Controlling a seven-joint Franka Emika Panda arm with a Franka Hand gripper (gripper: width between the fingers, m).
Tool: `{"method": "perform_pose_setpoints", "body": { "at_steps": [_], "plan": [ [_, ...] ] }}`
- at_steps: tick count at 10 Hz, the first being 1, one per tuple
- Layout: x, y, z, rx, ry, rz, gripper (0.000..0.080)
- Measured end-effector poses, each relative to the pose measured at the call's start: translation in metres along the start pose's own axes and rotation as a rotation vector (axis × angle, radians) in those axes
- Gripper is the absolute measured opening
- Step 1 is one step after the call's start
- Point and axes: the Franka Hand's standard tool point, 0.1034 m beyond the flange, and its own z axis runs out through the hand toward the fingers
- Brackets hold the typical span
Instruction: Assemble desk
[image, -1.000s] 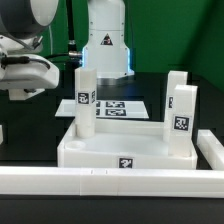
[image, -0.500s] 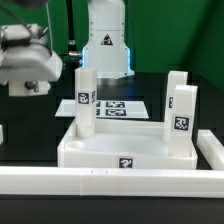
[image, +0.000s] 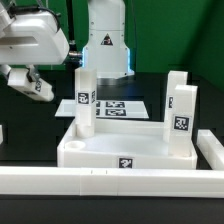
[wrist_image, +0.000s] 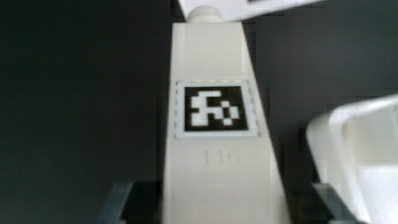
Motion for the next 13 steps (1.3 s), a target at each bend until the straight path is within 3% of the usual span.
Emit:
{"method": "perform_pose_setpoints", "body": {
  "at_steps": [2,6,7,10,13],
  "plan": [
    [0.002,-0.006,-0.007,-0.013,0.135,-0.008,0.0291],
    [0.018,-0.039,-0.048,-0.009,0.378,-0.006,0.0291],
    [0.026,-0.034,-0.051,-0.041,0.503,-0.015,0.0291],
    [0.028,-0.029,-0.053,-0.09,0.704,-0.007,0.0291],
    [0.034,-0.068,-0.065,-0.048,0.718,0.0,0.0291]
  ]
}}
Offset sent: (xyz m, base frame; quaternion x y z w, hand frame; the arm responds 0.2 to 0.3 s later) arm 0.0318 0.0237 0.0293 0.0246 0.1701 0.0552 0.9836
